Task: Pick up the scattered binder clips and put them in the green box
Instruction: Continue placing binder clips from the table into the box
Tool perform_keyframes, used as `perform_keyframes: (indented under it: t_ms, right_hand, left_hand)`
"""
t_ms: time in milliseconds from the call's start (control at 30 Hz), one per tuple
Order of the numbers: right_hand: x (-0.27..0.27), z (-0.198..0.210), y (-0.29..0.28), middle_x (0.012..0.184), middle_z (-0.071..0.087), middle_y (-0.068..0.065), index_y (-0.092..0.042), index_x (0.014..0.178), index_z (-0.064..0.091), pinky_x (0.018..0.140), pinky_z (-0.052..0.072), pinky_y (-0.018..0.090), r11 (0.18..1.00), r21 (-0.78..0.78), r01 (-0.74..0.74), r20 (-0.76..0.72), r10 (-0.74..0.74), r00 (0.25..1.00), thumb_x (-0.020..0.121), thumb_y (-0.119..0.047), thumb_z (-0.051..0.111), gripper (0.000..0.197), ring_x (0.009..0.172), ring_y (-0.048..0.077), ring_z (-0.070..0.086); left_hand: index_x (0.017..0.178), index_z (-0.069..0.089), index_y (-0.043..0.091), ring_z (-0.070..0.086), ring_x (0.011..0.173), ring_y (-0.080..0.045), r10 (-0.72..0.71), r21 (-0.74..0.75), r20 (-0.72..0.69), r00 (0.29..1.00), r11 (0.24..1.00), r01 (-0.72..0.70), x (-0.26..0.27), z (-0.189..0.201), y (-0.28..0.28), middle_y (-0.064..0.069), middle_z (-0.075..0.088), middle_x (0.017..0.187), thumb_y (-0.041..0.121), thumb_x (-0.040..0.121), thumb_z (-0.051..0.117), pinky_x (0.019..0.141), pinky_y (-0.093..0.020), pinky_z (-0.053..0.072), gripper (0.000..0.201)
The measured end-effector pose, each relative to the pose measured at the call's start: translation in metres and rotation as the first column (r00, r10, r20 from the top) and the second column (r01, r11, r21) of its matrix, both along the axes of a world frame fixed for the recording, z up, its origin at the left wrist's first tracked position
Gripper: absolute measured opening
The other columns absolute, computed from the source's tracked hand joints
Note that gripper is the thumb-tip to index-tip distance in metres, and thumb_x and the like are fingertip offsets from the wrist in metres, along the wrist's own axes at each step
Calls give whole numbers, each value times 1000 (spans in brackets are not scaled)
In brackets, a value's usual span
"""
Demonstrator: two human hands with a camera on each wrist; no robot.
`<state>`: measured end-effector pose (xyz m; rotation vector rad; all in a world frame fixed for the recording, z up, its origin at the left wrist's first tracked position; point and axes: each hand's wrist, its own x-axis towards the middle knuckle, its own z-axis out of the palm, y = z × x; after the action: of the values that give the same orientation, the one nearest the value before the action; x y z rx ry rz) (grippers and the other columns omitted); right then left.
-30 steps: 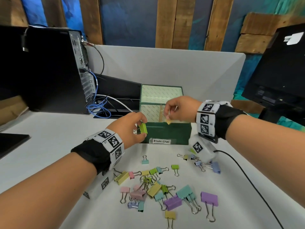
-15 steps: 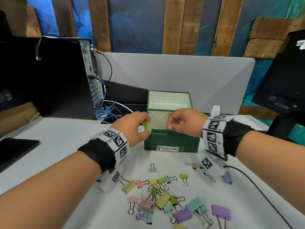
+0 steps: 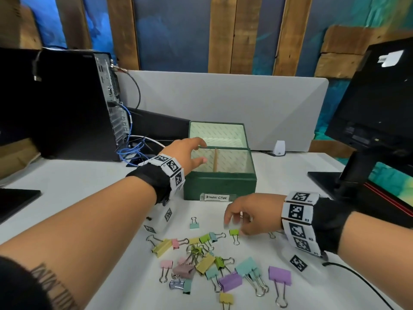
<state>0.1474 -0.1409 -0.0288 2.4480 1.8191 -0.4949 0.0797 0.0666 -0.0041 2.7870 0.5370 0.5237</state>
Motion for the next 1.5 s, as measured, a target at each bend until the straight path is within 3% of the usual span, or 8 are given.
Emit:
perform_keyframes:
  t_ms: [167, 333, 533, 700, 833, 933, 1233, 1500]
  right_hand:
    - [-6, -9, 5, 117, 54, -7, -36, 125, 48, 73, 38, 20, 999, -36, -31, 38, 32, 999, 85, -35, 61, 41, 86, 7, 49]
    - [-11, -14, 11, 113, 52, -7, -38, 128, 44, 73, 36, 22, 998, -6, -63, 59, 63, 996, 85, -37, 60, 45, 82, 8, 45]
    - [-24, -16, 20, 120, 50, -8, -50, 135, 33, 75, 36, 23, 990, 9, -141, 52, 140, 989, 87, -37, 59, 56, 85, 8, 46]
    - [-25, -16, 26, 118, 50, -5, -43, 127, 49, 78, 38, 23, 982, 11, -187, 45, 186, 981, 89, -30, 58, 42, 86, 6, 45]
    - [-24, -16, 26, 101, 44, -8, -32, 118, 58, 77, 36, 24, 983, -4, -181, 66, 181, 981, 89, -26, 58, 30, 87, 9, 45]
    - [-22, -17, 27, 98, 44, -7, -27, 114, 60, 80, 41, 25, 987, 0, -159, 72, 158, 985, 88, -24, 58, 26, 91, 12, 48]
    - [-17, -17, 27, 101, 53, -2, -23, 109, 63, 85, 46, 29, 996, 26, -87, 61, 86, 994, 87, -16, 58, 23, 101, 19, 55]
    - [-17, -15, 27, 98, 50, -5, -21, 108, 64, 84, 47, 31, 998, 46, -47, 32, 46, 998, 86, -14, 57, 24, 98, 19, 55]
  left_hand:
    - [111, 59, 25, 59, 100, -14, -50, 18, -16, 999, 999, 51, -24, 2, -12, 6, 57, 109, 41, 88, 55, 85, -26, 46, 28]
    - [104, 61, 32, 57, 77, -4, -141, -30, -361, 922, 990, 140, -64, -1, -22, 15, 61, 88, 39, 83, 64, 74, -20, 46, 22]
    - [110, 57, 39, 58, 75, -4, -104, -48, -651, 752, 994, 96, -98, -21, -19, 18, 57, 94, 42, 70, 74, 79, -22, 48, 43]
    - [105, 59, 34, 60, 91, -13, -120, -58, -720, 684, 992, 112, -107, -34, -23, 15, 58, 102, 42, 66, 78, 85, -28, 51, 44]
    - [102, 60, 27, 52, 83, -8, -87, 5, -703, 706, 992, 126, -105, -37, -23, 9, 61, 107, 33, 73, 73, 65, -15, 40, 32]
    - [89, 58, 31, 49, 69, -2, -91, -1, -675, 732, 992, 123, -101, -36, -22, 14, 57, 87, 24, 74, 69, 56, -12, 36, 20]
    - [87, 56, 24, 51, 66, -2, -113, -76, -238, 965, 992, 97, -63, 15, -8, 17, 52, 78, 12, 78, 68, 64, -13, 43, 19]
    - [68, 54, 24, 55, 66, -18, -66, -130, 70, 995, 989, 75, 0, 37, 7, 1, 60, 78, 10, 72, 68, 74, -38, 56, 21]
